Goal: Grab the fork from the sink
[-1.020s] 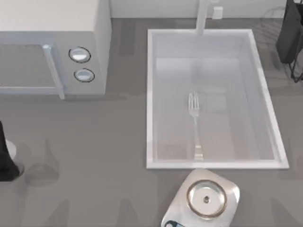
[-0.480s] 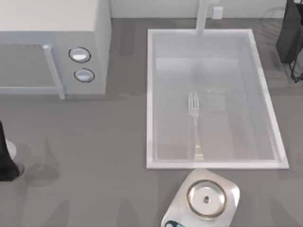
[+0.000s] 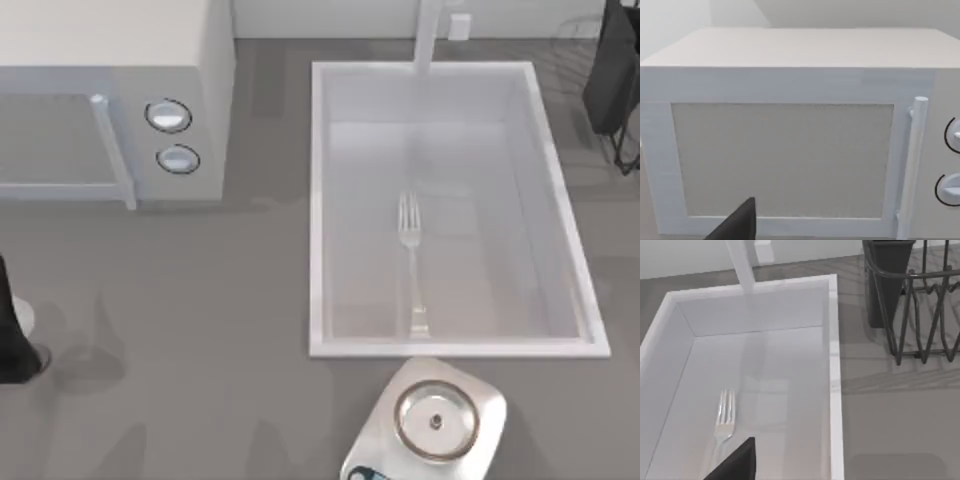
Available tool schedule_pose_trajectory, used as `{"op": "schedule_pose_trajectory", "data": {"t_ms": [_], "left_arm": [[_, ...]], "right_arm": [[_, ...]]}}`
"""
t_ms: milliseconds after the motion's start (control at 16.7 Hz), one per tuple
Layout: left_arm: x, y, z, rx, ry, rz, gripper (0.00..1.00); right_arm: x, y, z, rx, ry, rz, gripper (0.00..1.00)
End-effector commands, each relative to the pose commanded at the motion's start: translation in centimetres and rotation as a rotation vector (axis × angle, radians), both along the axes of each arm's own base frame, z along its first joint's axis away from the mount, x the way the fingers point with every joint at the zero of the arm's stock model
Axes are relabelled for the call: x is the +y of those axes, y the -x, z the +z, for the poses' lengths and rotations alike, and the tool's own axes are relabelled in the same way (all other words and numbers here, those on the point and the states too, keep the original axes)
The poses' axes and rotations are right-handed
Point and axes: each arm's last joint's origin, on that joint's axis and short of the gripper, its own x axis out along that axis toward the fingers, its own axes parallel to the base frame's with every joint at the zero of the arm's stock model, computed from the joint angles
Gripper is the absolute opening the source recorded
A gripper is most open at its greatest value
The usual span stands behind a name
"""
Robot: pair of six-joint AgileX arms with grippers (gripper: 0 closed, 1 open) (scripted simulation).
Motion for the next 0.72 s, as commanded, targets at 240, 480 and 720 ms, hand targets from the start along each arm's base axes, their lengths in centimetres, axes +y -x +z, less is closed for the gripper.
{"op": "schedule_pose_trajectory", "data": {"t_ms": [240, 480, 720], "left_arm": [[0.0, 0.0, 0.0, 0.0, 0.0, 0.0, 1.0], [0.0, 0.0, 0.0, 0.0, 0.0, 0.0, 1.0], [0.0, 0.0, 0.0, 0.0, 0.0, 0.0, 1.0]], "right_arm": [[2.3, -5.8, 4.9, 0.254, -0.045, 0.027, 1.0], [6.3, -13.8, 6.4, 0.537, -0.042, 0.039, 1.0], [11.6, -21.6, 3.3, 0.801, 0.007, 0.039, 1.0]]}}
